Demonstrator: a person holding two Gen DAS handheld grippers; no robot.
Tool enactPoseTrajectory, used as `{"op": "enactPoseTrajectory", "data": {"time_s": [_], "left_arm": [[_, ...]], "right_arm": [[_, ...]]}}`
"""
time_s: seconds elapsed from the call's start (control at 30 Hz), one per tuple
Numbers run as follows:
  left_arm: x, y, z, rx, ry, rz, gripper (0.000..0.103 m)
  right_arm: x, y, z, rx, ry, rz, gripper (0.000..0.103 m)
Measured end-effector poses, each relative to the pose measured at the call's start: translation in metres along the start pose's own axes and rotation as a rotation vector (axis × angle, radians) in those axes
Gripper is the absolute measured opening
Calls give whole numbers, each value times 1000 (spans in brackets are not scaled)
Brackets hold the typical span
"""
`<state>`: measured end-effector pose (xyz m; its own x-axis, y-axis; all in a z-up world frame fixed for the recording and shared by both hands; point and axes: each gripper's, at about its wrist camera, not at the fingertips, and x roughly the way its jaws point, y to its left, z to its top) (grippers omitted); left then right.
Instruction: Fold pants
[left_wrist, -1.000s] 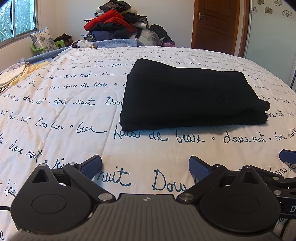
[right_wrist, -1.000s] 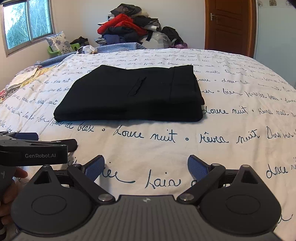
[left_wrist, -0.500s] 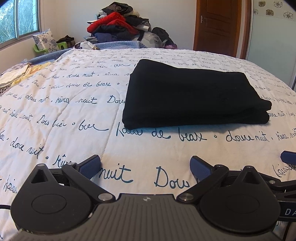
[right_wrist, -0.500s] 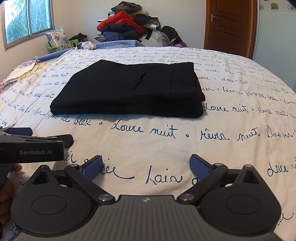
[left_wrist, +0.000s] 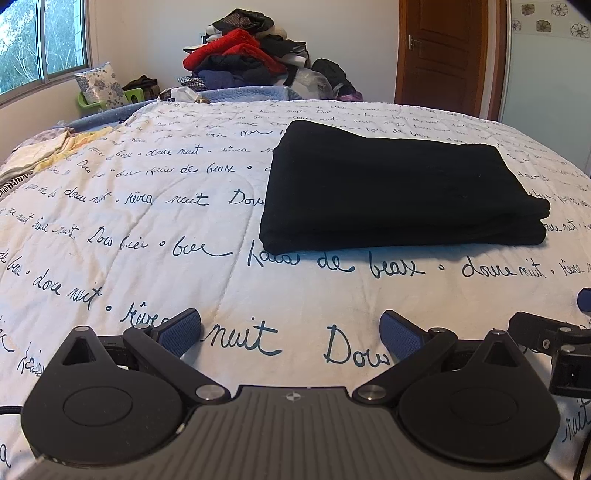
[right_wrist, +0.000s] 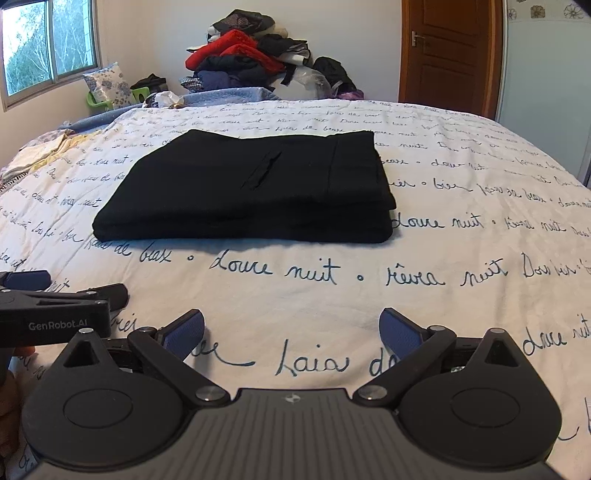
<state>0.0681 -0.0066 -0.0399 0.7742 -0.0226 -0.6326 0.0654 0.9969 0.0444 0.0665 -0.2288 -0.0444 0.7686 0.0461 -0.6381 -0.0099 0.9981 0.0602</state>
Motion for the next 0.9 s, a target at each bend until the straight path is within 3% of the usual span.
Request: {"op": "enactPoseTrajectory", "data": {"time_s": [0.9], "left_arm": [[2, 0, -4, -12, -6, -3, 103]], "right_arm": [[9, 2, -7, -28, -9, -19, 103]]}}
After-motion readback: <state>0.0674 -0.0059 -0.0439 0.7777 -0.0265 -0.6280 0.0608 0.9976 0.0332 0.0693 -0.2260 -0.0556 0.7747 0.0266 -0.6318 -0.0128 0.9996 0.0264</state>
